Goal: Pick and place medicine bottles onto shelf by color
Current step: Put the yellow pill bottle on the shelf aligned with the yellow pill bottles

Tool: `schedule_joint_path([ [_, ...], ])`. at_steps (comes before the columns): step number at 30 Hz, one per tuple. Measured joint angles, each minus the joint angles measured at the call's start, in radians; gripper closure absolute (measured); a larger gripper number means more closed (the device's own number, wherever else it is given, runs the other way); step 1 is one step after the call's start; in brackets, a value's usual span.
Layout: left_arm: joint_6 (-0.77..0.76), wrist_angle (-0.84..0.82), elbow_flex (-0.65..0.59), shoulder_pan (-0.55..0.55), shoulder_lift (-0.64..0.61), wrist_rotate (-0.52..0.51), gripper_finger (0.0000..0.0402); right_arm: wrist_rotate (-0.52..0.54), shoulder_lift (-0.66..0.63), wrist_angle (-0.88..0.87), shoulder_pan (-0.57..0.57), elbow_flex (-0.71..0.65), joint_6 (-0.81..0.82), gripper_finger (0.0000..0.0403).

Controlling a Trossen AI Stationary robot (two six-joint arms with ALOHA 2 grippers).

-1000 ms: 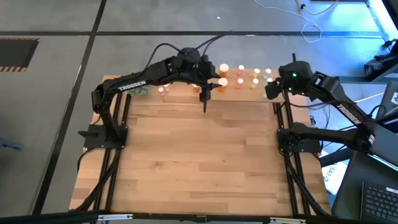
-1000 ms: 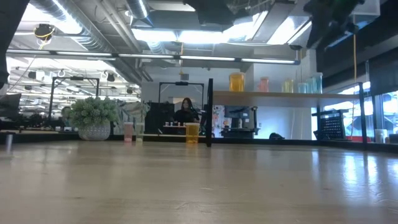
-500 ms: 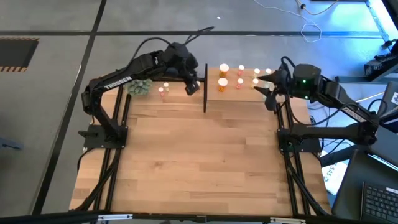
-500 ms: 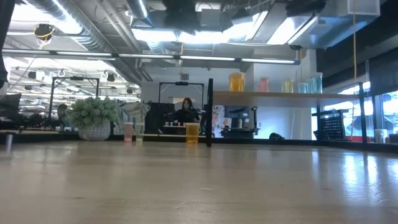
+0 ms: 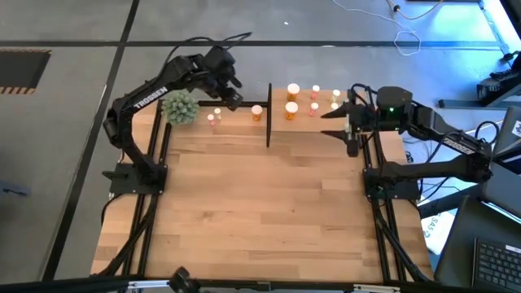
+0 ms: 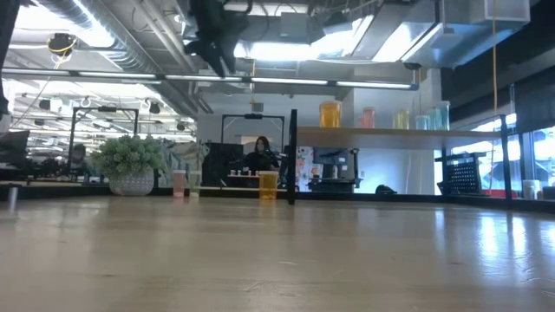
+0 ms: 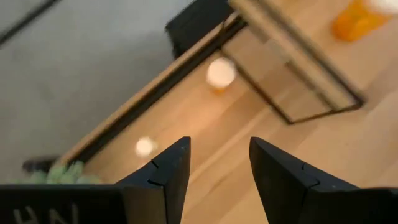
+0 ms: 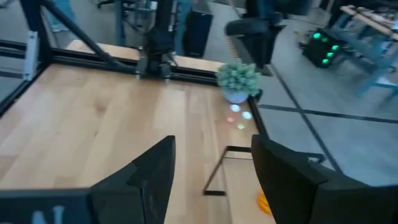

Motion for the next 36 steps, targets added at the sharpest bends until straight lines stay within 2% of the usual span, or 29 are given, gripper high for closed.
schedule_joint_path([
  [8, -0.026, -0.074, -0.001, 0.106, 0.032, 0.019, 0.0243, -0.078, 0.079, 0.063, 0.022, 0.0, 0.0, 0.0189],
  [12, -0.017, -0.112, -0.002, 0.14, 0.087, 0.032, 0.0243, -0.077, 0.107, 0.102, 0.021, 0.0, 0.0, 0.0189],
  [18, 0.056, -0.13, -0.001, 0.18, 0.174, 0.098, 0.0243, 0.03, 0.134, 0.111, 0.015, 0.0, 0.03, 0.0189],
  [22, 0.09, -0.132, -0.001, 0.194, 0.224, 0.116, 0.0243, 0.058, 0.14, 0.103, 0.006, 0.0, 0.096, 0.0189],
  [26, 0.11, -0.134, -0.001, 0.198, 0.269, 0.117, 0.0243, 0.066, 0.145, 0.016, -0.014, 0.021, 0.185, 0.0189],
  [31, 0.11, -0.155, -0.001, 0.203, 0.314, 0.117, 0.0243, 0.187, 0.211, -0.223, -0.019, 0.168, 0.228, 0.0189],
  [36, 0.148, -0.161, -0.001, 0.2, 0.345, 0.117, 0.0243, 0.193, 0.316, -0.384, -0.019, 0.305, 0.22, 0.0189],
])
